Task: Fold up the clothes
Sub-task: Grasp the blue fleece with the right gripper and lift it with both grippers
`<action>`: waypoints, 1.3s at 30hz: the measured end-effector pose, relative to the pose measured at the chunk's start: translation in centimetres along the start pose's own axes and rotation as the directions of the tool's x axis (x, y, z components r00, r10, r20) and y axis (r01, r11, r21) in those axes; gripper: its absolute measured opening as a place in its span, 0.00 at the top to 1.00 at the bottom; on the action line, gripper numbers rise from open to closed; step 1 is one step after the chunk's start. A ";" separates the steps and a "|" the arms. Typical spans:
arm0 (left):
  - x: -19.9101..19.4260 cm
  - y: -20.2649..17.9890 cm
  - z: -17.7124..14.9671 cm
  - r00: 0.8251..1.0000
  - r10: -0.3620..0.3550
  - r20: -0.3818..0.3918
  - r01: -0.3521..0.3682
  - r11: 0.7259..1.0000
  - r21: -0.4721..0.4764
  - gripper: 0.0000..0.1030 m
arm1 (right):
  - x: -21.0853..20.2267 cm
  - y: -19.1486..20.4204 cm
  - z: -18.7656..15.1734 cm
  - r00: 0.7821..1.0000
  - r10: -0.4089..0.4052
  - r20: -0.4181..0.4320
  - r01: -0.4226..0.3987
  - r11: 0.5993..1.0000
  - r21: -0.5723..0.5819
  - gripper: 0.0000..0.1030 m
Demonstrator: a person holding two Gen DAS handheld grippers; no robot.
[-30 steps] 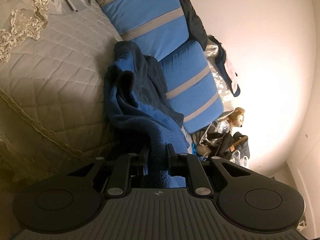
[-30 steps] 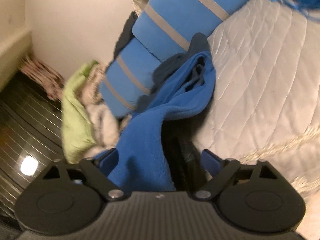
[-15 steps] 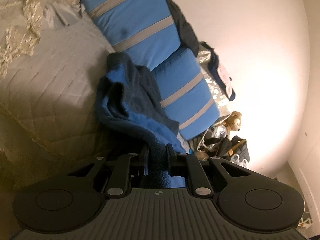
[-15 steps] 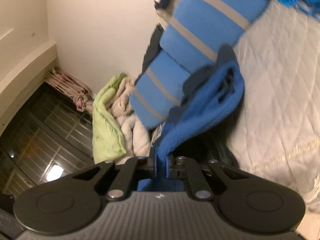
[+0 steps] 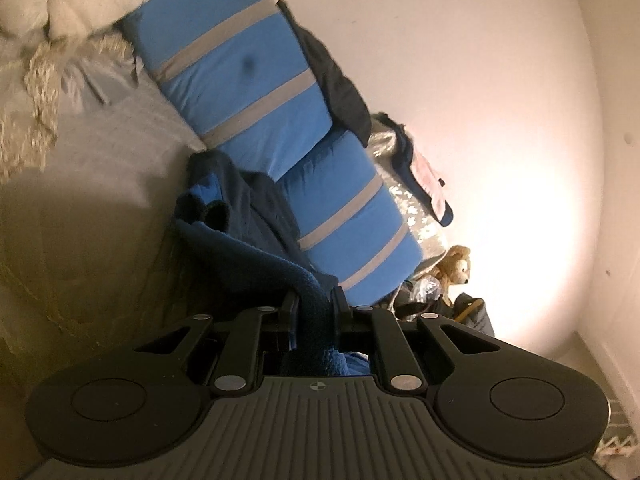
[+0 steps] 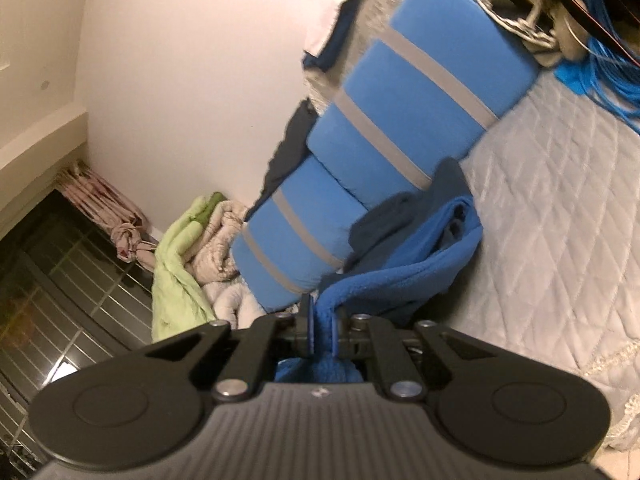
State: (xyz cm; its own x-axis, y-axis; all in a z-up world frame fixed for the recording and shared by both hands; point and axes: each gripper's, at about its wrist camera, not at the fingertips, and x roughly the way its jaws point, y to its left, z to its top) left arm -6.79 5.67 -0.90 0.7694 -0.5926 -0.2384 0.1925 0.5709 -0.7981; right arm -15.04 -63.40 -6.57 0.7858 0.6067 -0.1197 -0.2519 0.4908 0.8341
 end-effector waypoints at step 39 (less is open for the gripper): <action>6.4 -2.7 6.8 0.987 0.144 0.071 -0.151 0.983 0.107 0.86 | 6.3 2.5 7.0 0.970 -0.229 0.078 0.236 0.967 -0.100 0.92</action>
State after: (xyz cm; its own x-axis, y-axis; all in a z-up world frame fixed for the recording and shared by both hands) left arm 1.74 4.19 3.54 0.8307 -0.4618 -0.3109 0.1380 0.7118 -0.6887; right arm -6.71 -62.75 -1.48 0.8643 0.4275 -0.2650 -0.1145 0.6804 0.7239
